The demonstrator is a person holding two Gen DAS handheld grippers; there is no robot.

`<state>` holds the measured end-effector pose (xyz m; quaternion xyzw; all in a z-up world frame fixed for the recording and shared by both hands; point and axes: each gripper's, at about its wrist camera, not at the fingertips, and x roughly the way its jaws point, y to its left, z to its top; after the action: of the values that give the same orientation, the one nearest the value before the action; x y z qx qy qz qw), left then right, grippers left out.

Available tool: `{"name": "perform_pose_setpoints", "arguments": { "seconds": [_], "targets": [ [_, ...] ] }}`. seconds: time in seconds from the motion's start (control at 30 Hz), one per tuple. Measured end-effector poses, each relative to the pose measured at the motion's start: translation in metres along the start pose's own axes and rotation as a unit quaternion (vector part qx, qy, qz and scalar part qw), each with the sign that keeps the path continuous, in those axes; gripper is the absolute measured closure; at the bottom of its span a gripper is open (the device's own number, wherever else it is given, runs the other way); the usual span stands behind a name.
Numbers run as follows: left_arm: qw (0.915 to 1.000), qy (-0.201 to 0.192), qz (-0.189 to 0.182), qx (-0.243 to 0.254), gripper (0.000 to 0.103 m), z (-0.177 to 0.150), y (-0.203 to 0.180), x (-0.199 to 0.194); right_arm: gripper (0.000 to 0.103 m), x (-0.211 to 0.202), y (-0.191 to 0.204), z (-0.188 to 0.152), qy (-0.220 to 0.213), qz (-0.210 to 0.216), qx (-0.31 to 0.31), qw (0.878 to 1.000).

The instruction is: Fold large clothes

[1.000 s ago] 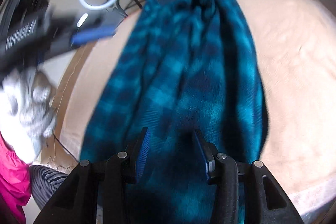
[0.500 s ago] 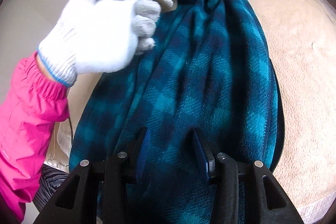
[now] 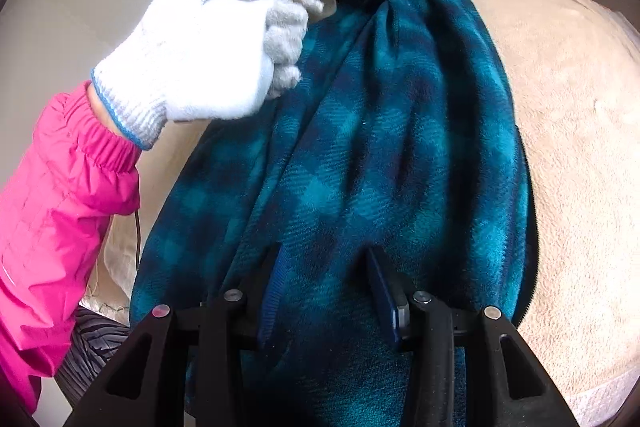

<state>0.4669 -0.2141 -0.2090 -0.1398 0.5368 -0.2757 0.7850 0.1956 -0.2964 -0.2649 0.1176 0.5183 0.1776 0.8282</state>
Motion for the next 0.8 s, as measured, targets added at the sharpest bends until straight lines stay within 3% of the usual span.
{"name": "perform_pose_setpoints", "arguments": {
  "seconds": [0.37,0.57,0.67,0.73,0.8],
  "targets": [
    [0.9999,0.01,0.002,0.006,0.097,0.01,-0.006,0.002,0.063,-0.016,-0.038,0.009,-0.017,0.075,0.091,0.993],
    [0.9999,0.01,-0.001,0.005,0.097,0.013,-0.007,0.007,0.068,-0.008,-0.012,0.01,-0.005,0.043,0.036,0.998],
    [0.9999,0.009,-0.006,0.001,0.097,0.014,-0.006,0.007,0.081,-0.002,-0.007,0.012,0.003,0.015,0.025,1.0],
    [0.9999,0.006,-0.002,0.011,0.097,0.015,-0.007,0.005,0.094,0.0,-0.016,0.012,0.005,0.03,0.052,0.998],
    [0.9998,0.005,0.002,0.017,0.098,0.014,-0.008,0.004,0.099,0.0,-0.023,0.011,0.007,0.038,0.063,0.997]
  ]
}}
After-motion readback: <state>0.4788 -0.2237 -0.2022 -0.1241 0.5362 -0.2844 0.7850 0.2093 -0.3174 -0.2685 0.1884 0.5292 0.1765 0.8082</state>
